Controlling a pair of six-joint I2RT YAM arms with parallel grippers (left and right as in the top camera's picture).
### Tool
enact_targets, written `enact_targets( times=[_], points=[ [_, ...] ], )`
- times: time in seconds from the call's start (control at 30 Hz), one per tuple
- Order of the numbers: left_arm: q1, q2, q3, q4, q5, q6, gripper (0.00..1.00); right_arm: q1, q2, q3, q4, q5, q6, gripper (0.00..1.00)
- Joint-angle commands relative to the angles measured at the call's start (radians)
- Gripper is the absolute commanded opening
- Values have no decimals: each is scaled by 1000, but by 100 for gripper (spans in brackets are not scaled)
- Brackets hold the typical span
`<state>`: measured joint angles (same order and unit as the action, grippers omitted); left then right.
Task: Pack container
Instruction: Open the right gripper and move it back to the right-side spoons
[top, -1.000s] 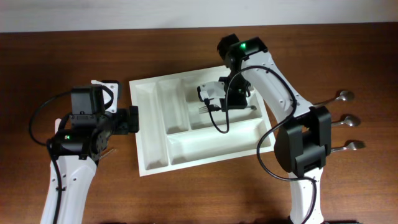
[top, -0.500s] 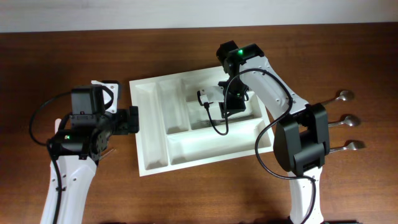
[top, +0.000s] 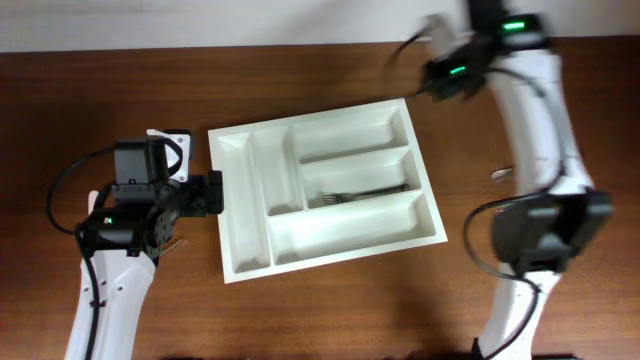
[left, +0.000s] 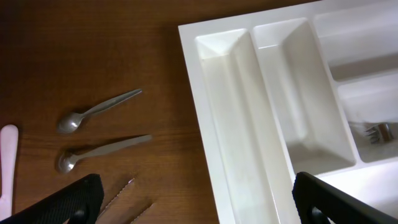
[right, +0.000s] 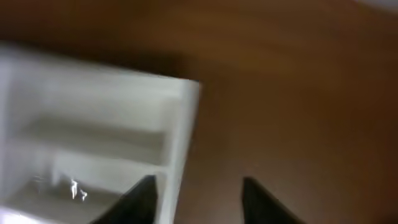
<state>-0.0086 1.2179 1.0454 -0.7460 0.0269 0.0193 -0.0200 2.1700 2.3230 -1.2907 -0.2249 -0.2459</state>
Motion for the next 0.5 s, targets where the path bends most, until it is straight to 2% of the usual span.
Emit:
enact_targets(
  times=[0.0,0.13,0.23,0.47],
  points=[
    [-4,0,23,0,11,19,99,-259,-23,8,-58,11,610,51],
    [-4,0,23,0,11,19,99,-428,-21,-32,-101,-8,726,53],
    [-4,0,23,1,11,19,99,-521,-21,-100,-96,-7,775,65],
    [-4,0,23,1,11,19,99,-562,-20,-299,-15,27,827,66]
  ],
)
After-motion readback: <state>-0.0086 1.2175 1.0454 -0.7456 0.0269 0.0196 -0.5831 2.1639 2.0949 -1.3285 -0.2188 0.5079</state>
